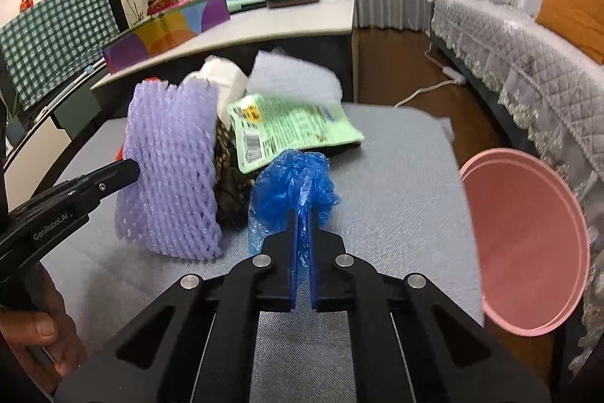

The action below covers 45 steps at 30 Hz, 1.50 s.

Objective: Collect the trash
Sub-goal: 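Carry both items over the pink bin and open both tools to drop them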

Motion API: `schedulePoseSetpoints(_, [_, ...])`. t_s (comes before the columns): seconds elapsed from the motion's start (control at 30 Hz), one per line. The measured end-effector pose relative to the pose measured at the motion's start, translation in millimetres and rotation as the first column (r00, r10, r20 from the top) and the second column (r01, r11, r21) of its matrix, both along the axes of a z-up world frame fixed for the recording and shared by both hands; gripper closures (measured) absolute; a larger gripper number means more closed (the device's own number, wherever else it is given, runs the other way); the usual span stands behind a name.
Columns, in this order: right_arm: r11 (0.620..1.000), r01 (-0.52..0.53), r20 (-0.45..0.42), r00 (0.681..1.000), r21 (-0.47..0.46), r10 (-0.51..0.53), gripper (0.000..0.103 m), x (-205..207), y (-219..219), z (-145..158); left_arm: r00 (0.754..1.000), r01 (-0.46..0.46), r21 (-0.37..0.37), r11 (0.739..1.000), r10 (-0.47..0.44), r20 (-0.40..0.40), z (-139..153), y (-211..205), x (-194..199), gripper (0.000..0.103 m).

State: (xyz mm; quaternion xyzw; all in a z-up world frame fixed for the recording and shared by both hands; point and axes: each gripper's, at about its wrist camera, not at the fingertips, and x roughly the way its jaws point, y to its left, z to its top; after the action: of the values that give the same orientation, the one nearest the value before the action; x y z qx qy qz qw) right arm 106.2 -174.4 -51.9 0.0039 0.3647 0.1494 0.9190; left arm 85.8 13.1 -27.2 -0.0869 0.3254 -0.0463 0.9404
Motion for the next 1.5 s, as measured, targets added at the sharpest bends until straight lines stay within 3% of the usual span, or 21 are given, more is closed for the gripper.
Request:
schedulePoseSetpoints(0.57, [0.996,0.082,0.193,0.979,-0.044,-0.072,0.098,-51.0,-34.3,72.1,0.995,0.005,0.034,0.999,-0.008,0.097,42.4,-12.5,-44.1,0.095])
schedulePoseSetpoints(1.0, [0.973,0.213,0.247,0.951,-0.093,-0.185,0.098,-47.7,-133.1,124.6,0.990,0.099,0.009,0.995,-0.099,0.101,72.4,-68.9,-30.3,0.095])
schedulePoseSetpoints(1.2, [0.953,0.282,0.281,0.928,-0.106,-0.243,0.098,-34.0,-181.7,127.9,0.982,0.162,0.023,0.986,-0.164,0.097,70.0,-116.5,-9.4,0.095])
schedulePoseSetpoints(1.5, [0.927,0.368,0.261,0.905,-0.078,-0.337,0.098,-10.7,-225.5,99.4,0.970,0.232,0.035,0.972,-0.234,0.072,53.7,-184.9,30.4,0.095])
